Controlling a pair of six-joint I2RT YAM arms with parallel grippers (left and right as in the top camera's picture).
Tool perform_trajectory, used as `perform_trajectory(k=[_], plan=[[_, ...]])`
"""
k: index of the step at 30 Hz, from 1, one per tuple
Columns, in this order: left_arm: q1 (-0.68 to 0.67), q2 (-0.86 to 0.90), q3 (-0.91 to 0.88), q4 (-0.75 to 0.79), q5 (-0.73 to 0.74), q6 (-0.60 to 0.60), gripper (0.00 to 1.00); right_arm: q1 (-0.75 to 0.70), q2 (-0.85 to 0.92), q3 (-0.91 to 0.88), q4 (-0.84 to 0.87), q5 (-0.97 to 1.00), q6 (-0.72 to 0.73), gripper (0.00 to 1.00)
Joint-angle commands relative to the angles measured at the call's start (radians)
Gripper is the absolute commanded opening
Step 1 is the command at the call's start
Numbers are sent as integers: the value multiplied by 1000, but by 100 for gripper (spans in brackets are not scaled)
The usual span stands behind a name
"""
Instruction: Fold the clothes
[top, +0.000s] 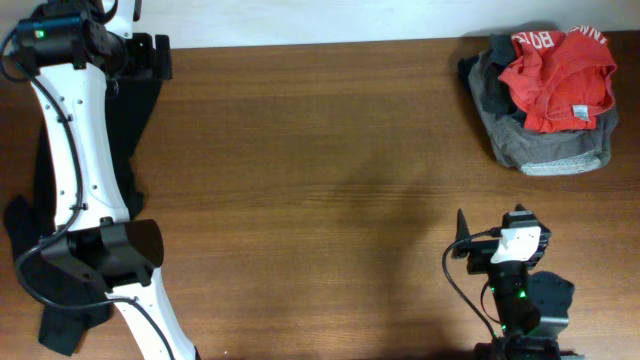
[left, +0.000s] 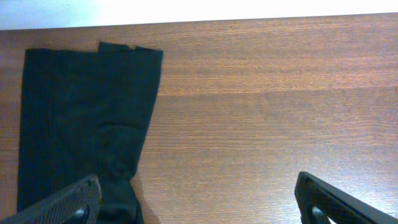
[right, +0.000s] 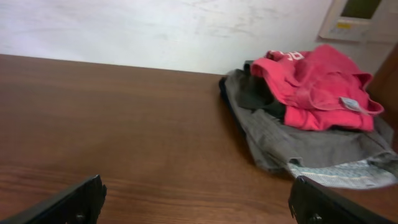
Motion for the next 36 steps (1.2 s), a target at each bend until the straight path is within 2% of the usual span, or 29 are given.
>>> perform_trajectory(k=[1, 9, 20, 36], plan=[[1, 14, -3, -1, 11, 9, 99, 31, -42, -37, 8, -13, 0, 99], [1, 14, -3, -1, 11, 9, 99, 61, -70, -117, 8, -15, 0, 99], [1, 14, -3, -1, 11, 9, 99, 61, -231, -152, 16, -21, 0, 99], [2, 14, -3, -1, 11, 9, 99, 61, -233, -153, 19, -21, 0, 99]])
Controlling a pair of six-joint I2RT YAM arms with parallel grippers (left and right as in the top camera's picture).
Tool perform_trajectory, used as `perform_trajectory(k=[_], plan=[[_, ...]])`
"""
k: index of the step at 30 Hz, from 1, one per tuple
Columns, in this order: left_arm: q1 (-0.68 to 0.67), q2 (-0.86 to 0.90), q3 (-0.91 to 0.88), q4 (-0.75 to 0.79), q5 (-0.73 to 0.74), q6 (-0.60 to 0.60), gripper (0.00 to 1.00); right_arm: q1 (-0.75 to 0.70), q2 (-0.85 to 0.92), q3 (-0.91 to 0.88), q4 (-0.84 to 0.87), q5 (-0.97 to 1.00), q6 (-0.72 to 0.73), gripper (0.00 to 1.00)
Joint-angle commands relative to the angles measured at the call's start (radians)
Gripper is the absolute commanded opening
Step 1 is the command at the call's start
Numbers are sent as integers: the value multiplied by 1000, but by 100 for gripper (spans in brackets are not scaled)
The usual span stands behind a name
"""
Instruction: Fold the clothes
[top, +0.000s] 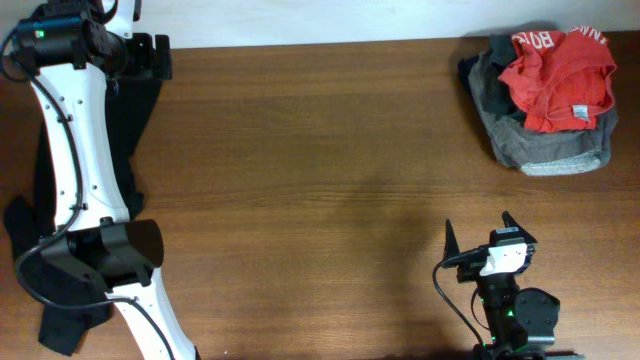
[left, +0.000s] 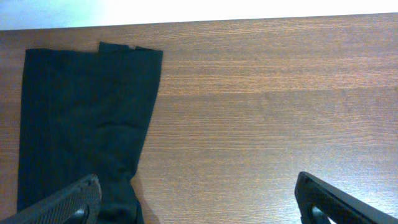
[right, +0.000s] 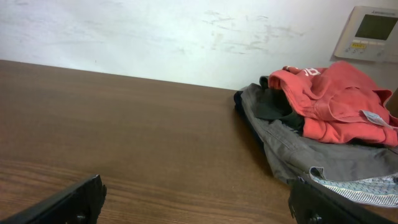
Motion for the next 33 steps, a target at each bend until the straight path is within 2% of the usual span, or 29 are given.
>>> perform_trajectory(k=[1, 16, 20, 29, 33], plan=[[2, 14, -3, -1, 11, 10, 99, 11, -11, -11, 4, -10, 0, 99], [5, 14, -3, -1, 11, 9, 99, 11, -11, -11, 4, -10, 0, 99], [2, -36, -3, -2, 10, 9, 99, 11, -11, -11, 4, -10, 0, 99], [16, -372, -51, -21, 11, 10, 99, 11, -11, -11, 4, -10, 0, 99], [38, -611, -297, 203, 11, 10, 99, 11, -11, -11, 4, -10, 0, 99]])
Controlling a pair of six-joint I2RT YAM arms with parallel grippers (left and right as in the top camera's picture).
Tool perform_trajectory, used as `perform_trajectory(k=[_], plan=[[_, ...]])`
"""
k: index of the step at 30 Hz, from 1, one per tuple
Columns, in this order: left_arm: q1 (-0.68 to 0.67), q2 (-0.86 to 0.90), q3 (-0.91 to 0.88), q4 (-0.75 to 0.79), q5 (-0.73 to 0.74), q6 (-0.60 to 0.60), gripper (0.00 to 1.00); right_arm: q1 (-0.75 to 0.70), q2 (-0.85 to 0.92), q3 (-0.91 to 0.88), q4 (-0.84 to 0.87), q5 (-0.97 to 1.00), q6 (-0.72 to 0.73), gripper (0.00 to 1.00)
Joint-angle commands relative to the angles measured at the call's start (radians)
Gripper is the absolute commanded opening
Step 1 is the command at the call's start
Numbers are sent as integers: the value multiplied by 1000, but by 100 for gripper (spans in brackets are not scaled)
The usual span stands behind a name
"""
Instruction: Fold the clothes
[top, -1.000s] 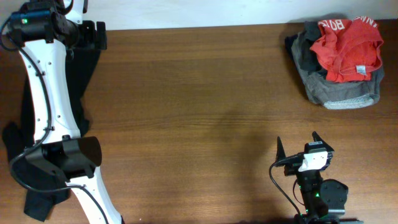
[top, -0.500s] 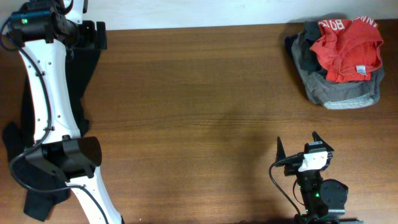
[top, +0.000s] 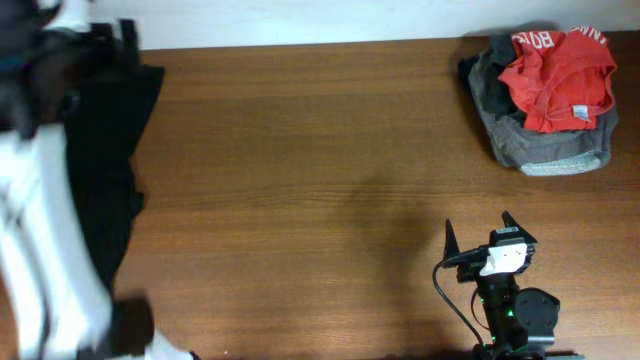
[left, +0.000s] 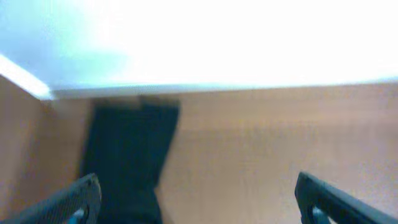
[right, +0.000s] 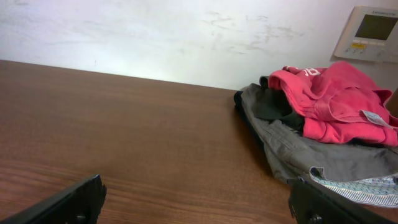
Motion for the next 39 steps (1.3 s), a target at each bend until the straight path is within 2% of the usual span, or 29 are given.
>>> perform_trajectory(k=[1, 5, 9, 15, 22, 29, 39], plan=[[20, -231, -214, 142, 11, 9, 99, 11, -11, -11, 4, -9, 0, 99], [20, -472, -580, 378, 11, 9, 99, 11, -11, -11, 4, -9, 0, 99], [19, -658, -896, 507, 15, 9, 99, 11, -10, -11, 4, -9, 0, 99], [19, -896, -1342, 701, 103, 9, 99, 11, -11, -11, 4, -9, 0, 99], [19, -1149, -1844, 1074, 202, 8, 99, 11, -11, -11, 4, -10, 0, 99], [19, -1313, -2137, 1283, 222, 8, 99, 11, -11, -11, 4, -9, 0, 99], [19, -1533, -2356, 1321, 221, 9, 99, 11, -11, -11, 4, -9, 0, 99]])
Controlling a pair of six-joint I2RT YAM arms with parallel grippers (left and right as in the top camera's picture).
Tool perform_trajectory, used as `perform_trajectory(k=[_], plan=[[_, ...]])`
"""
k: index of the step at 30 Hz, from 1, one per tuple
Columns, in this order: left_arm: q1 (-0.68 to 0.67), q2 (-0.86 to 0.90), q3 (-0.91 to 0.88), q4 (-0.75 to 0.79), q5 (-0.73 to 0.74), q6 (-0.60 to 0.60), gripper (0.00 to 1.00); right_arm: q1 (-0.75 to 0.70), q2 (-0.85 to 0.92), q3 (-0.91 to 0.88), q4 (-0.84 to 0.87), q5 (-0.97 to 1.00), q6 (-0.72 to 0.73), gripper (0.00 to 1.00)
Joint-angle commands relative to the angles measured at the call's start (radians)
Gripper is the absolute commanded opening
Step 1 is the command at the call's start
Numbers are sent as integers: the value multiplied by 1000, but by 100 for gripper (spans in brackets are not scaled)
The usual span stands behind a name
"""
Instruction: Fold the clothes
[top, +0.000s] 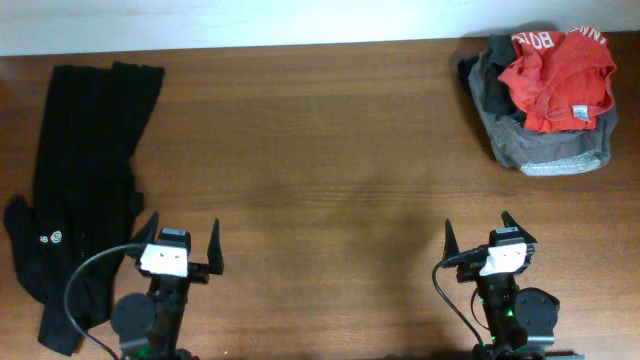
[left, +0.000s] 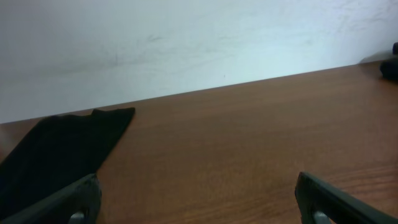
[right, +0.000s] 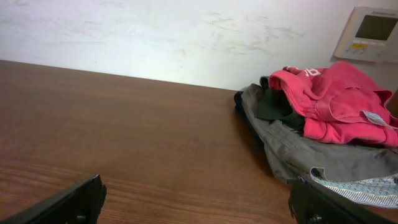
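A long black garment (top: 85, 170) lies along the table's left edge, its far end showing in the left wrist view (left: 59, 149). A heap with a red garment (top: 555, 75) on grey clothes (top: 545, 140) sits at the far right corner, also in the right wrist view as the red garment (right: 323, 102) on the grey clothes (right: 311, 149). My left gripper (top: 182, 240) stands open at the front left, just right of the black garment, holding nothing. My right gripper (top: 483, 232) stands open at the front right, empty, short of the heap.
The brown wooden table (top: 320, 150) stretches between the two piles. A pale wall (right: 155, 37) runs behind the far edge, with a small wall panel (right: 367, 31) above the heap.
My left arm has gone from the far left corner over the black garment to the front left, gripper open and empty. The garment now lies uncovered. The right arm is unchanged.
My left arm reached across the black garment to the far left corner, gripper open, while the right gripper stood at the front right. The right then sat a little nearer the front edge. The left blurred in motion, and now both rest at the front, open.
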Motion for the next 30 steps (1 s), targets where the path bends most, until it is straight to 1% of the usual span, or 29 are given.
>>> perform_trajectory(k=[1, 4, 10, 15, 26, 30], plan=[[0, -71, -60, 26, 15, 9, 99, 10, -11, -8, 0, -9, 0, 99], [-5, -132, -94, 27, 15, 9, 99, 10, -11, -8, 0, -9, 0, 99], [-24, -216, -95, -32, 6, 10, 99, 10, -11, -8, 0, -9, 0, 99], [-25, -274, -95, -136, -4, 10, 99, 10, -11, -8, 0, -9, 0, 99], [-29, -272, -95, -139, -1, 9, 99, 10, -11, -8, 0, -9, 0, 99], [-29, -232, -94, -138, 0, 9, 99, 10, -11, -8, 0, -10, 0, 99]])
